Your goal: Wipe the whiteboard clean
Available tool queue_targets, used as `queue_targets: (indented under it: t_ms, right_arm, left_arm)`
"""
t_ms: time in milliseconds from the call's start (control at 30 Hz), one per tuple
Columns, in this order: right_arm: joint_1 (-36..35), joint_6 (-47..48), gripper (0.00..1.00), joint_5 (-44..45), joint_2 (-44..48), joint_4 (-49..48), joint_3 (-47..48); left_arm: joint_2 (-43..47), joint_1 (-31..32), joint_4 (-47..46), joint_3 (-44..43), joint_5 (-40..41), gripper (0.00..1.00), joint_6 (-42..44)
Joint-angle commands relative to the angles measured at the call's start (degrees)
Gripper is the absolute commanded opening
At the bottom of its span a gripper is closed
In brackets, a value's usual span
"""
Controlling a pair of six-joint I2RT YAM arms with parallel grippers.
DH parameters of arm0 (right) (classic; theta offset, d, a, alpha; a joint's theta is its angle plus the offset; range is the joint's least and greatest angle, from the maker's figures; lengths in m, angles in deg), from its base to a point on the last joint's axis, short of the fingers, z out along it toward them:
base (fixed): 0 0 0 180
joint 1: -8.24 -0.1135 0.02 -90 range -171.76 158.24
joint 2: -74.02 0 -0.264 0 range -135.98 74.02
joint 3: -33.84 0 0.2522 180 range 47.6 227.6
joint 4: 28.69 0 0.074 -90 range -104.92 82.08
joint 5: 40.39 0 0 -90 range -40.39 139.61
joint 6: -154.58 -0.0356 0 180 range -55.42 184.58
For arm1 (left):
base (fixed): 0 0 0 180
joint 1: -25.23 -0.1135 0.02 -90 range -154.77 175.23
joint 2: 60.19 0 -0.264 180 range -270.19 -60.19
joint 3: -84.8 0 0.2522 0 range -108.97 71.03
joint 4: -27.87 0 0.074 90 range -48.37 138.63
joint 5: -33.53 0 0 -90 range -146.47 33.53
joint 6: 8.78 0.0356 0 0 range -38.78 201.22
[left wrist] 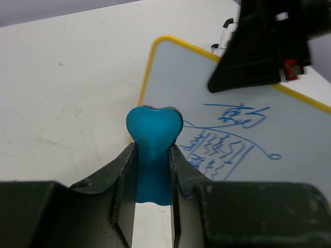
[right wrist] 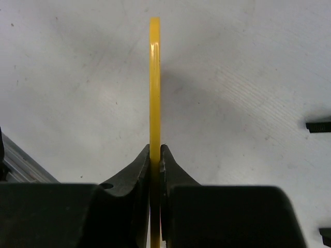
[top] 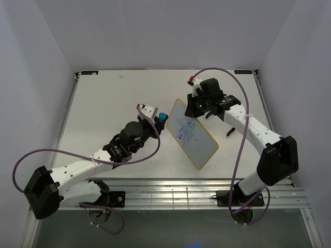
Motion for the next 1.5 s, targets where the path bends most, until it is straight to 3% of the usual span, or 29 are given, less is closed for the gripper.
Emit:
queue_targets:
  t_ms: [0, 200, 267, 400, 567, 1000, 1467]
  right_arm:
    - [-3.5, -8.7, 0.08, 5.7, -3.6, -4.0, 3.2]
    - [-4.1, -13.4, 0.08, 1.4, -2.6, -10.4, -0.5]
    - [-4.1, -13.1, 0.08, 0.2, -1.7, -10.3, -0.7]
    - [-4.1, -14.9, 0.08, -3.8, 1.9, -13.7, -3.6]
    - [-4.1, -17.2, 0.08, -3.4, 4.0, -18.6, -7.0]
    - [-4.9, -25.6, 0.08, -0.1, 6.7, -26.0, -12.2]
    - [-5.0, -29.3, 0.08, 1.8, 6.4, -30.6, -13.7]
  left_arm:
    - [5.3, 0.1, -6.2, 4.1, -1.3, 0.00, -5.6]
    - [5.2, 0.0, -19.4, 9.2, 0.0, 0.00, -6.1]
    - [1.3, -0.8, -22.2, 9.1, 1.5, 0.00, -7.1]
    - [-6.1, -3.9, -25.8, 7.8, -4.1, 0.00, -10.6]
    - [-11.9, -4.4, -32.2, 8.4, -4.8, 0.00, -16.2]
    - [-21.8, -3.7, -41.8, 9.6, -12.0, 0.00, -16.4]
    - [-22.3, 6.6, -44.8, 10.8, -11.2, 0.00, -15.0]
